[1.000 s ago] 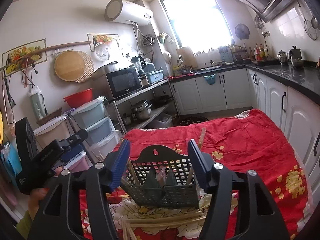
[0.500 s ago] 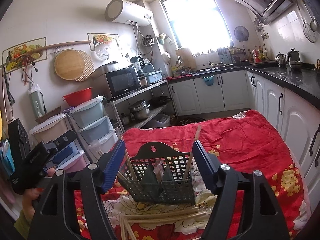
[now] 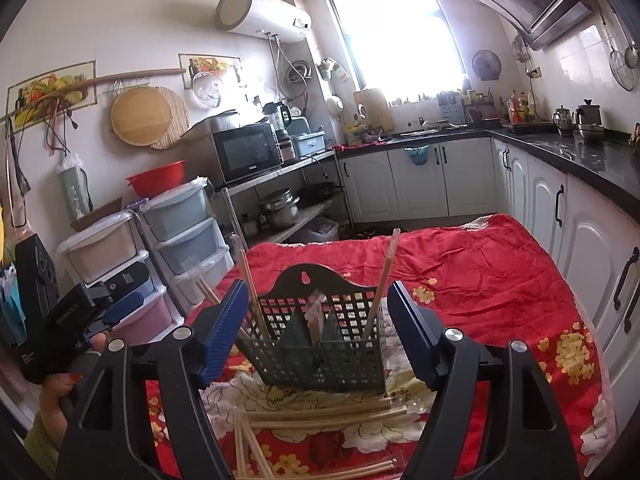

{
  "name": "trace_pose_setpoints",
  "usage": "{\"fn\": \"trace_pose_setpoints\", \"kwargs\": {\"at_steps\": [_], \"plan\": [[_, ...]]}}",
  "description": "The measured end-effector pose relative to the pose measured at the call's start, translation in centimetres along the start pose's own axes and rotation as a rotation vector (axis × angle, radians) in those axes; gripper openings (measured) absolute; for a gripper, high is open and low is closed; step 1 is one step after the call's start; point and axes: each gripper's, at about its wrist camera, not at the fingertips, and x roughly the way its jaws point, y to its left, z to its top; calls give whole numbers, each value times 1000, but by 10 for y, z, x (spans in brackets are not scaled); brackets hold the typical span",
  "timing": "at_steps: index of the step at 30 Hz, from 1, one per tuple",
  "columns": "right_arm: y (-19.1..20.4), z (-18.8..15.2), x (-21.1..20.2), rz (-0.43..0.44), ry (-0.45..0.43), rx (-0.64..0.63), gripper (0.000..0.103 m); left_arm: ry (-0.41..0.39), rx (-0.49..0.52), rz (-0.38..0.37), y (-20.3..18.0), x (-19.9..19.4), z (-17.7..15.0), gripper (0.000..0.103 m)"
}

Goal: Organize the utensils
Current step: 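Move the right gripper back from the caddy to the chopsticks pile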

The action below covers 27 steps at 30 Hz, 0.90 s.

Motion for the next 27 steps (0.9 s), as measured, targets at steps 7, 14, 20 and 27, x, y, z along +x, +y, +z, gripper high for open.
{"fn": "trace_pose_setpoints", "kwargs": {"at_steps": [7,14,20,27], "plan": [[-2,-8,0,-2,31,-2,70,21,-6,13,5,-5,-10,92],[-2,-17,1,7,63,-6,70,41,-17,27,9,-8,-19,92],[-2,-25,4,10,93,-6,70,70,-17,38,13,-8,-30,92],[0,-33,6,11,120,-13,70,101,-21,47,18,-6,-41,92]]}}
